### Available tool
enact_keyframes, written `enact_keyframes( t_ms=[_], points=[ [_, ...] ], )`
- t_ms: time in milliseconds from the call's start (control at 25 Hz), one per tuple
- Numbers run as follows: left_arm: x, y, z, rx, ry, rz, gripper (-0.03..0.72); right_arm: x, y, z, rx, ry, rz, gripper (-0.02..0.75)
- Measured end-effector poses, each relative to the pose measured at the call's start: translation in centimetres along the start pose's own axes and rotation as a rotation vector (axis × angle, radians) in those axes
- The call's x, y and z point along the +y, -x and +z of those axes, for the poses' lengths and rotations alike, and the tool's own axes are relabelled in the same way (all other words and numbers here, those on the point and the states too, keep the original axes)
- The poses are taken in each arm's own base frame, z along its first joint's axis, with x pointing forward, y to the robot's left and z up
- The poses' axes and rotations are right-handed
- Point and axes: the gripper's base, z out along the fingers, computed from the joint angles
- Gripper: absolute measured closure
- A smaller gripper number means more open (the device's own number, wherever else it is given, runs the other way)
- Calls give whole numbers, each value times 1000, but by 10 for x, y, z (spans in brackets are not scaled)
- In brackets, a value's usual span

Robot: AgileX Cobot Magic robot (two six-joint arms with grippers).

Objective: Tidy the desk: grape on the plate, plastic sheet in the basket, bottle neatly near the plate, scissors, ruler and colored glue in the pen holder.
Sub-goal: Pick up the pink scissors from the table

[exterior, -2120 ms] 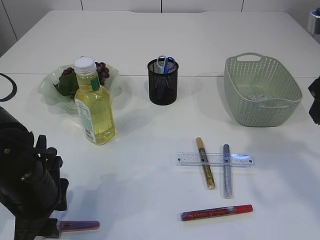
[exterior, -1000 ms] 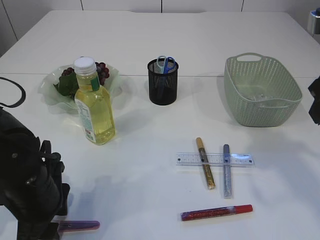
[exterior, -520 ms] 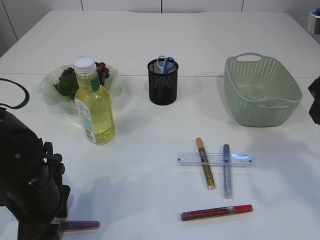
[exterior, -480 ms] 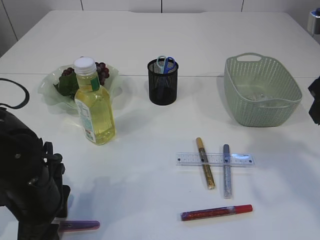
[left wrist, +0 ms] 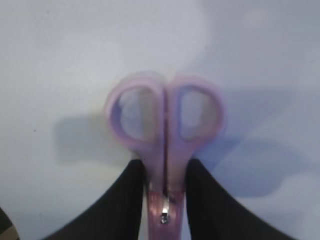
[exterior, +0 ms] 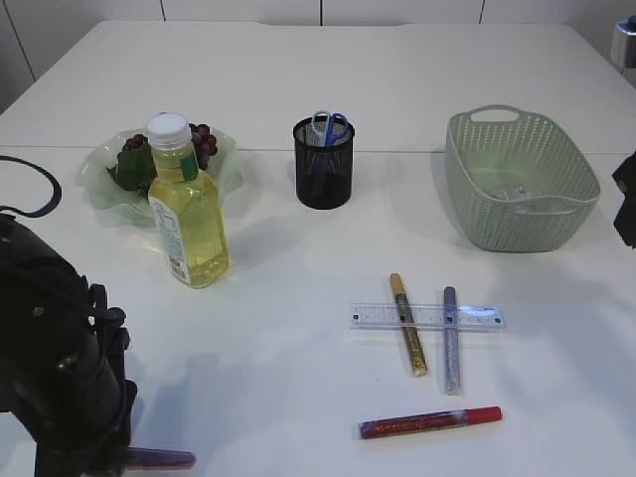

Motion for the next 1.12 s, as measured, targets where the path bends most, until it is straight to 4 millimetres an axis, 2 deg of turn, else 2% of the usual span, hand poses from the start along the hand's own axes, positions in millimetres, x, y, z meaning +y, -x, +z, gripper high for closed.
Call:
enact_keyframes(
  t_ms=[280,840,1120],
  points=[
    [0,0,0,0,0,0,522,0,0,0,0,0,-1,320],
    [-1,0,0,0,-12,165,526,0,0,0,0,3,-1,320],
    [-5,1,-8,14,-77,229,526,1,0,0,-1,8,2,320]
  ],
)
